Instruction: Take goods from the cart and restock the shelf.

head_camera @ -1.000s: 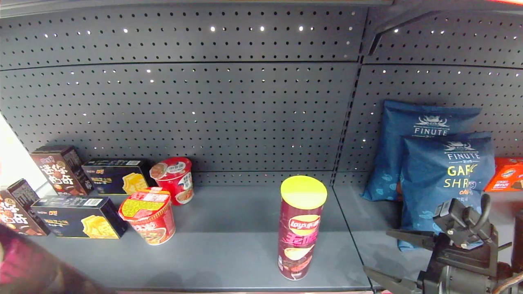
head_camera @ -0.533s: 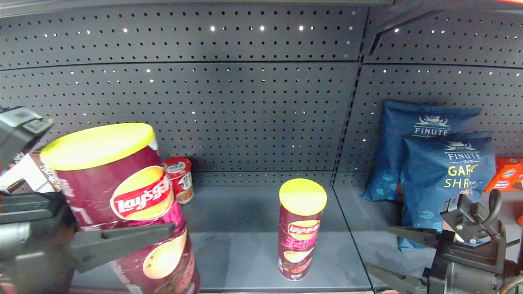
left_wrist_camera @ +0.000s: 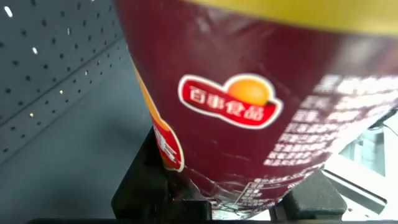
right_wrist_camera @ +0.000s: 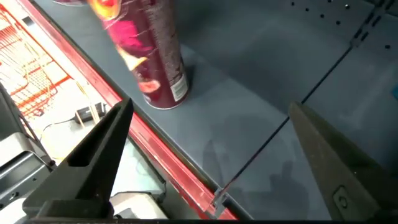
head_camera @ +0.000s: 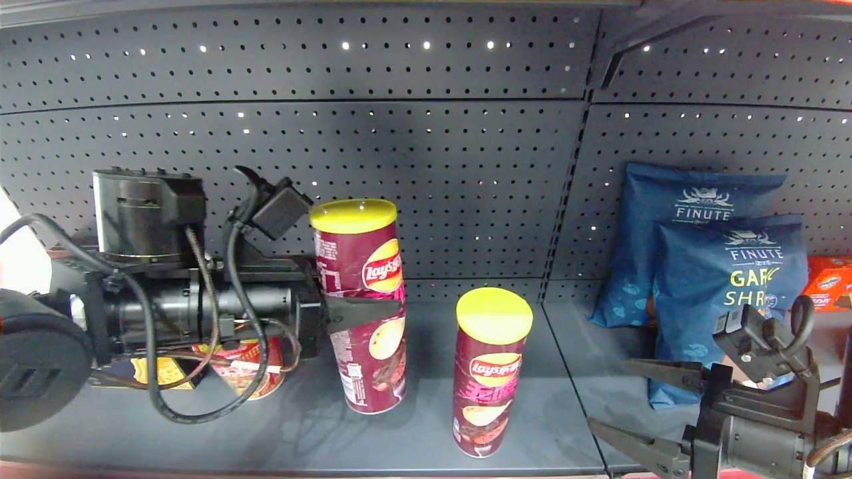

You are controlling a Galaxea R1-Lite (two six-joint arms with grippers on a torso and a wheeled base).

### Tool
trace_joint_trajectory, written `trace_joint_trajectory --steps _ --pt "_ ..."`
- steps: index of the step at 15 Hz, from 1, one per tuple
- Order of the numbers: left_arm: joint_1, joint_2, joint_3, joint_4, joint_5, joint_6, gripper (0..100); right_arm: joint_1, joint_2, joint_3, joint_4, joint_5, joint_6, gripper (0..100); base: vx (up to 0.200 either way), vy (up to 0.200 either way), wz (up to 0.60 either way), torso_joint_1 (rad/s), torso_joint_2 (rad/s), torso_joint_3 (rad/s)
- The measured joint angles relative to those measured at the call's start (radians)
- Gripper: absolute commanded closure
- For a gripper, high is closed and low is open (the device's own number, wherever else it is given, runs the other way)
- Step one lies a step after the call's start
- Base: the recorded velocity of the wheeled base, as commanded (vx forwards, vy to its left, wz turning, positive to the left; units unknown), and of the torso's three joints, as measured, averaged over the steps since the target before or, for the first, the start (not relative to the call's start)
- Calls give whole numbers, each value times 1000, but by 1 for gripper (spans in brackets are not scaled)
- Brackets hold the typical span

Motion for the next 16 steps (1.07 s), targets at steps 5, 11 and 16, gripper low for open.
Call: trace_joint_trajectory --steps 5,11,16 --pt "0 185 -70 -114 -31 35 100 1 6 -5 -3 10 -1 0 0 0 0 0 0 0" --pt "-25 406 -311 -160 -55 52 100 1 10 -9 -3 11 -2 0 0 0 0 0 0 0" --pt "-54 518 -446 -156 -56 56 100 1 7 -6 -4 11 -2 0 0 0 0 0 0 0"
